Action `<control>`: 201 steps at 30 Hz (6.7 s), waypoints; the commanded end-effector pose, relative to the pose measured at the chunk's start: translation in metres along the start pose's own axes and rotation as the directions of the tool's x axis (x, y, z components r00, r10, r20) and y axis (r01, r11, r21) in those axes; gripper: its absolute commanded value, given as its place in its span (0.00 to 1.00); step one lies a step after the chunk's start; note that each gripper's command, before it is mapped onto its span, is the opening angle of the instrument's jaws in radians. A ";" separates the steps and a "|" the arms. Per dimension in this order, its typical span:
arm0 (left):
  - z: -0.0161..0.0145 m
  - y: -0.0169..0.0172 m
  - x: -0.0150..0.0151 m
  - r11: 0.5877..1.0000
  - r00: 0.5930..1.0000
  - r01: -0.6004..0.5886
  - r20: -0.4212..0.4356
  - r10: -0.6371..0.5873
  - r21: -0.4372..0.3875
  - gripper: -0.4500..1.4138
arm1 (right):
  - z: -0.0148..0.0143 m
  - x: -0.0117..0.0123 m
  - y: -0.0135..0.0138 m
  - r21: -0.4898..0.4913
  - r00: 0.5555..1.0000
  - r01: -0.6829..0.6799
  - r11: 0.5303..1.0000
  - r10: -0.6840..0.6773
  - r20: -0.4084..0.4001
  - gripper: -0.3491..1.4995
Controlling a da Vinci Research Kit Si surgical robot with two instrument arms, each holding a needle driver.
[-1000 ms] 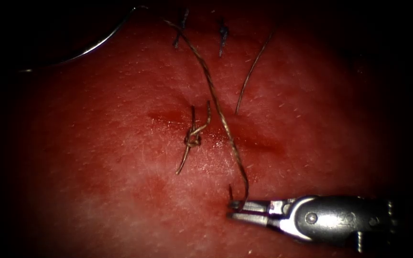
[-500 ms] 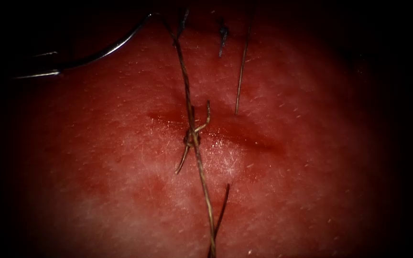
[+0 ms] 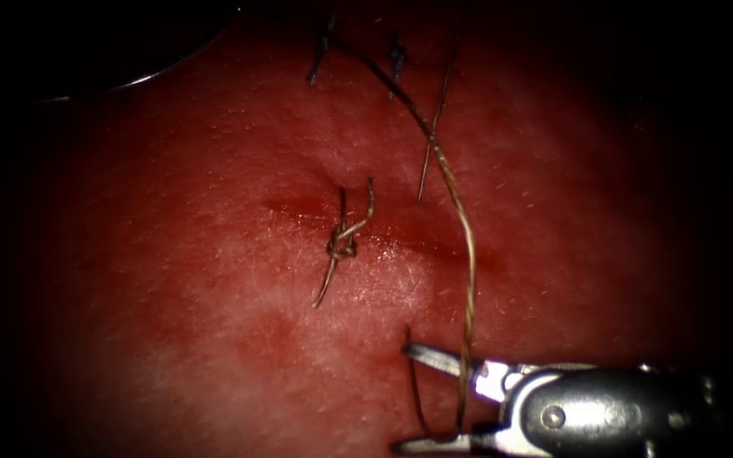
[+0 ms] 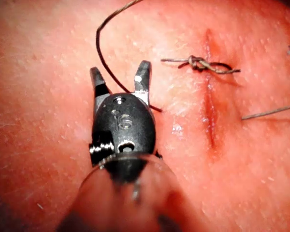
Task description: Wound Closure
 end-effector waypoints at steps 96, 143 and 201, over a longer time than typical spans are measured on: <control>0.0039 -0.0040 0.0003 0.998 0.999 0.006 0.047 -0.009 0.064 0.12 | -0.0011 0.0002 -0.0069 -0.058 0.976 0.207 0.977 -0.210 -0.052 0.00; 0.0040 -0.0043 0.0002 0.997 0.999 0.005 0.045 -0.009 0.071 0.12 | 0.0032 -0.0072 -0.0008 -0.112 0.958 0.287 0.951 -0.284 0.035 0.00; 0.0041 -0.0044 0.0001 0.997 0.999 0.006 0.045 -0.009 0.072 0.12 | 0.0019 -0.0067 -0.0016 -0.135 0.955 0.296 0.946 -0.294 0.031 0.00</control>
